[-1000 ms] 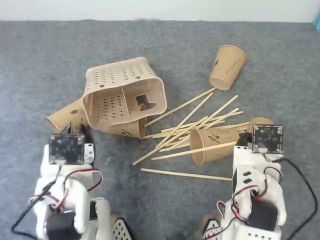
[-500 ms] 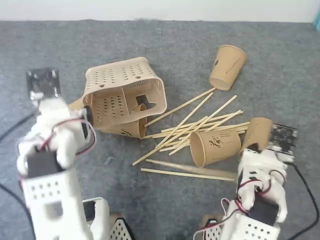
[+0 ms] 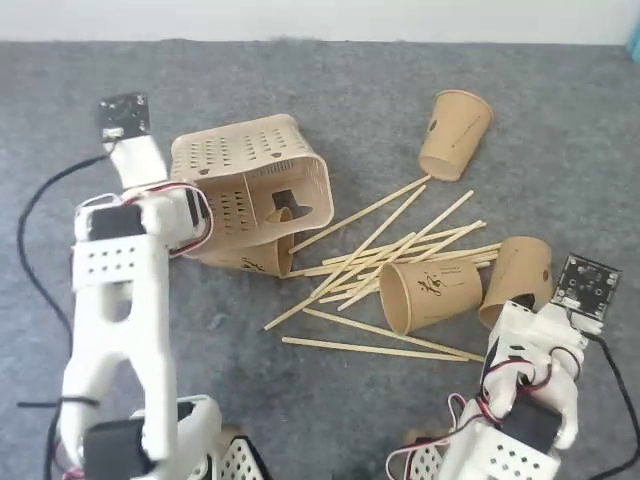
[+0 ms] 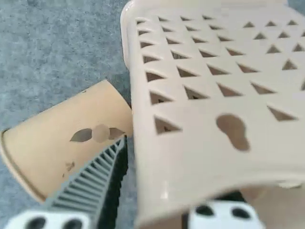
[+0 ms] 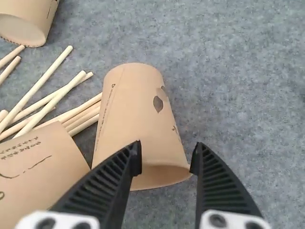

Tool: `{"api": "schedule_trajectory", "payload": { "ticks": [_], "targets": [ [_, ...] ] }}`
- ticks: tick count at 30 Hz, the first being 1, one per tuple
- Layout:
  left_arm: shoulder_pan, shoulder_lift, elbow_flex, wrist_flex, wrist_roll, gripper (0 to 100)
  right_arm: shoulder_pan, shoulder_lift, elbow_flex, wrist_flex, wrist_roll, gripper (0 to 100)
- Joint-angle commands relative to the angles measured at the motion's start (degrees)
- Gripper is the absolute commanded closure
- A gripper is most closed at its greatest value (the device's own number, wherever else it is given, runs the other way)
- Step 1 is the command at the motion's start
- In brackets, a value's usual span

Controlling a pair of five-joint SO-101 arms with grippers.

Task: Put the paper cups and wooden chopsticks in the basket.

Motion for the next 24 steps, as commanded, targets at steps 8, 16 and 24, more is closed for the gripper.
{"api": "schedule_trajectory", "payload": {
  "ticks": [8,16,24],
  "targets": [
    [3.52,-3.52,-3.3,-5.1,4.75,99,0.48,0.48,0.35,-1.36,-0.35,81.5],
    [6.77,-8.18,-14.37,3.6,18.9,99,0.48,0.48,1.93,-3.65,-0.26,81.5],
    [8.35,8.62,-35.74,10.55,21.71,99,0.48,0.48,1.93,-3.56,-0.26,81.5]
  ]
}}
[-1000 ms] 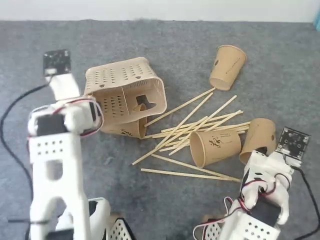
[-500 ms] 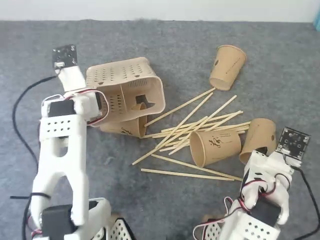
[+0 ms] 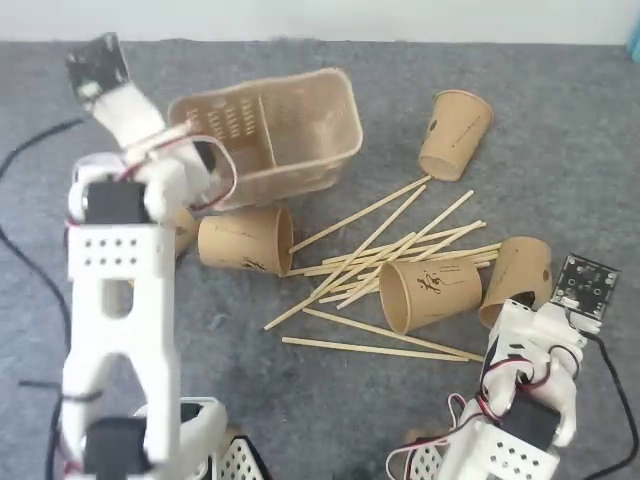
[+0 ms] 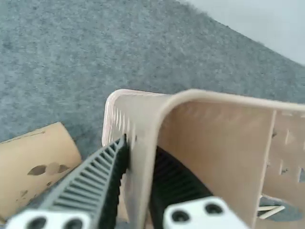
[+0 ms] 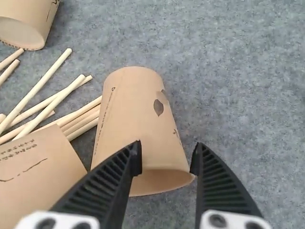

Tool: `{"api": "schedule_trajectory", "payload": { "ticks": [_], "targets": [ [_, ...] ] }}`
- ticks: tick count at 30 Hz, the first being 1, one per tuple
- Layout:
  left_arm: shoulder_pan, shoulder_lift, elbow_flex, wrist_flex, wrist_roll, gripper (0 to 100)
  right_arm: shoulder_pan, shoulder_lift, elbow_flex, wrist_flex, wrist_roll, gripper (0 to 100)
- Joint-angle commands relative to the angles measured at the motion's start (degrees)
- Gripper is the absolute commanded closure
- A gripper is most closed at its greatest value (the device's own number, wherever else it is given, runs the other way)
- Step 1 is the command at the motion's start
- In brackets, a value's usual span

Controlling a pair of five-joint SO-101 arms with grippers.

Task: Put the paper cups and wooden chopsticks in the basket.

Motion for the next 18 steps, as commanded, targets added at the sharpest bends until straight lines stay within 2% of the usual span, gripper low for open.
{"api": "schedule_trajectory", "payload": {
  "ticks": [1,7,13,18],
  "targets": [
    [0.62,10.81,-15.16,1.67,1.76,99,0.48,0.48,-0.09,-0.84,-0.26,81.5],
    [5.36,29.63,-30.99,6.24,-2.55,99,0.48,0.48,0.0,-0.84,-0.26,81.5],
    [10.29,45.45,-48.92,15.74,-11.43,99,0.4,0.48,0.0,-0.84,-0.26,81.5],
    [11.43,55.47,-63.96,24.44,-20.4,99,0.4,0.48,0.0,-0.75,-0.26,81.5]
  ]
}}
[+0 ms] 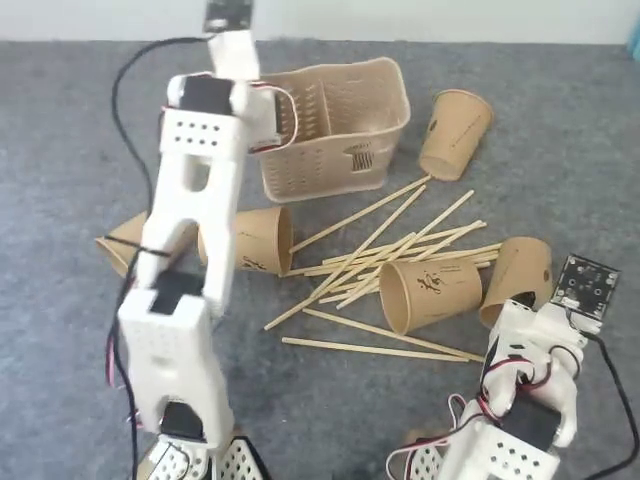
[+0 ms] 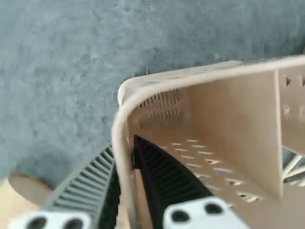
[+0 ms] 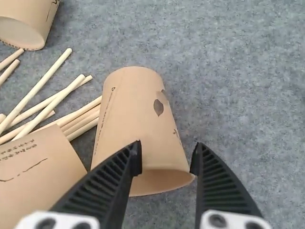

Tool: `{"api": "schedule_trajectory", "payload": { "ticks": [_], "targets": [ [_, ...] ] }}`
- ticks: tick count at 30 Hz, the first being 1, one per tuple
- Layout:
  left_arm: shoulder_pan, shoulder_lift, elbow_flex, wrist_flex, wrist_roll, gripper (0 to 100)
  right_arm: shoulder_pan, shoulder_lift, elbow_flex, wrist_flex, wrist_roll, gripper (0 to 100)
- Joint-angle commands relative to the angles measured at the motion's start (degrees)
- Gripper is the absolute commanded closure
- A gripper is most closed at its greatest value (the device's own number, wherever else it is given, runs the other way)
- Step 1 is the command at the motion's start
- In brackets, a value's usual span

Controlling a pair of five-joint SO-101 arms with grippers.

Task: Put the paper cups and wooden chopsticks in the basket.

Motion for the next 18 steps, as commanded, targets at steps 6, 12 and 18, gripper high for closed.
{"api": "schedule_trajectory", "payload": {
  "ticks": [6,12,18],
  "targets": [
    [-0.09,14.95,-26.07,12.4,-16.26,99,0.4,0.48,0.09,-0.75,-0.26,81.5],
    [-1.85,15.82,-26.68,12.48,-21.63,99,0.4,0.48,0.79,-1.36,-0.26,81.5],
    [-2.9,12.92,-20.88,12.48,-17.67,99,-1.54,0.48,1.23,-1.98,-0.18,81.5]
  ]
}}
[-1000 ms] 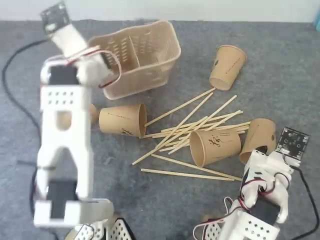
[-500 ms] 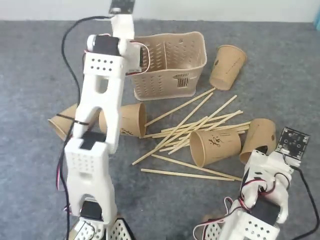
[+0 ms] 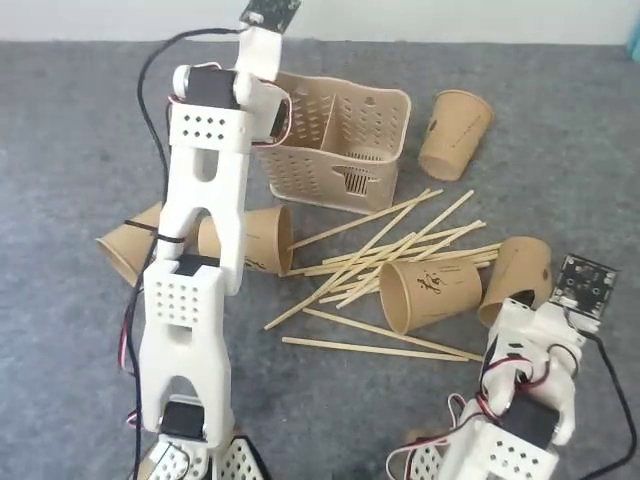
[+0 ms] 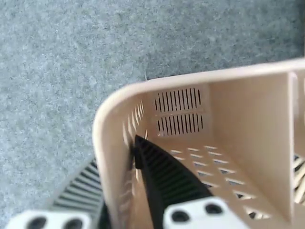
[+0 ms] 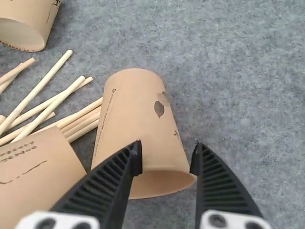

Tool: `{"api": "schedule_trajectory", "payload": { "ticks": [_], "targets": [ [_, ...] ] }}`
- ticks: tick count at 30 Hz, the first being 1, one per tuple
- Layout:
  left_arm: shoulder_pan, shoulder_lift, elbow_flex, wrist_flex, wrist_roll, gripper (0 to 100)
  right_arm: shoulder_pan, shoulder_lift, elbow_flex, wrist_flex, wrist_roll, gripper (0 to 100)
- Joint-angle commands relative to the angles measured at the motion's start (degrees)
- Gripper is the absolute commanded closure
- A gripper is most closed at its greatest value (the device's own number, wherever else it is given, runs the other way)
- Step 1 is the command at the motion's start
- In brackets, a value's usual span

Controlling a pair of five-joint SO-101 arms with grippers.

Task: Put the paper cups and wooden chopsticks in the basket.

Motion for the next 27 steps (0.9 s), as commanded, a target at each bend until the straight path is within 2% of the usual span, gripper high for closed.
{"api": "schedule_trajectory", "payload": {
  "ticks": [1,7,13,19,27],
  "targets": [
    [-2.37,-4.4,6.9,2.46,4.04,99,-0.66,0.48,0.18,-0.75,-0.18,81.5],
    [-3.25,-13.54,20.62,2.46,14.33,99,-0.84,0.48,0.26,-0.75,-0.18,81.5],
    [-0.44,-21.27,27.65,2.46,13.54,99,-0.84,0.48,0.26,-0.75,-0.18,81.5],
    [-0.26,-28.66,27.91,2.46,13.36,99,-0.84,0.48,0.62,-0.84,-0.18,81.5],
    [-0.44,-28.48,26.15,2.46,15.47,99,-0.92,0.48,0.7,-0.84,-0.18,81.5]
  ]
}}
